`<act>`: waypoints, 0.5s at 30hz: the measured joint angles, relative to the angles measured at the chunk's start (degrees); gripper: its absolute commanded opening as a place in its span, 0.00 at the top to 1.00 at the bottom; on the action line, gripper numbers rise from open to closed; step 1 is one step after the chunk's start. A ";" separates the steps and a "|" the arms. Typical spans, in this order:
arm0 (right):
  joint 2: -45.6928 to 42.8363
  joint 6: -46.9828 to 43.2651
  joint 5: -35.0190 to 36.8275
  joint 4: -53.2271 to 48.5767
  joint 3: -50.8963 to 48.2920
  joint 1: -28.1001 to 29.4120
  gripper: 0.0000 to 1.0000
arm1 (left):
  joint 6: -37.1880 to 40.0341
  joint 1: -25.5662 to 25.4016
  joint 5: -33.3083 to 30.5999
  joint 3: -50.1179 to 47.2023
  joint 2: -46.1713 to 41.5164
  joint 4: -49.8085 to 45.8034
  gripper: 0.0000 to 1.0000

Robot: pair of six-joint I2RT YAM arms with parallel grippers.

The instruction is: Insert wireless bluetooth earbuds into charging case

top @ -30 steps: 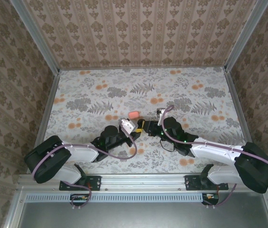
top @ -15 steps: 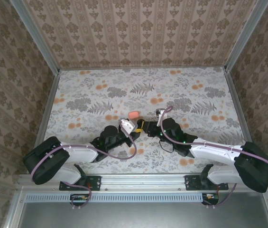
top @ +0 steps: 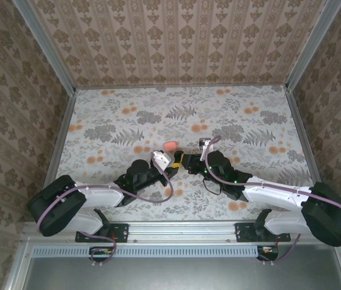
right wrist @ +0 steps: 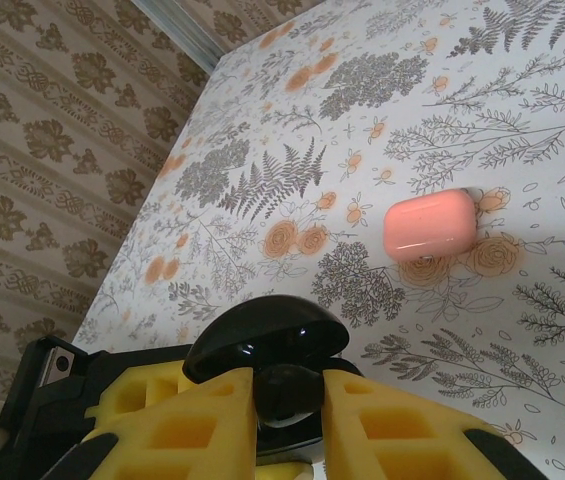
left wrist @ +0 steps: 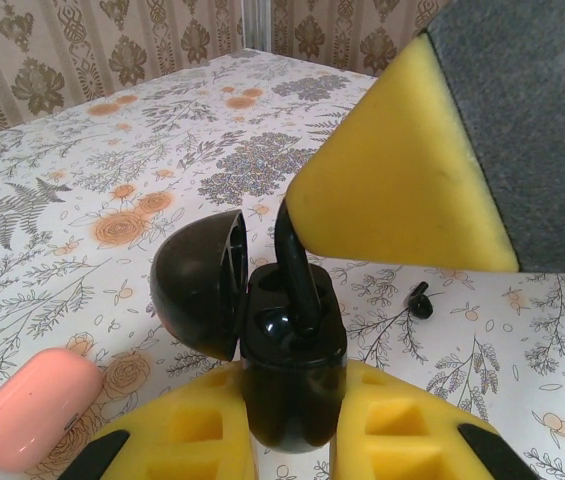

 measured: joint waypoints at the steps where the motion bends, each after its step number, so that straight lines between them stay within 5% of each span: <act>1: 0.00 -0.02 0.15 0.00 0.00 0.11 0.76 | 0.00 0.00 0.00 0.00 0.00 0.00 0.87; 15: -1.20 -3.21 1.38 -2.47 0.11 1.07 0.76 | 0.68 -0.07 0.00 0.00 -0.44 -1.25 0.87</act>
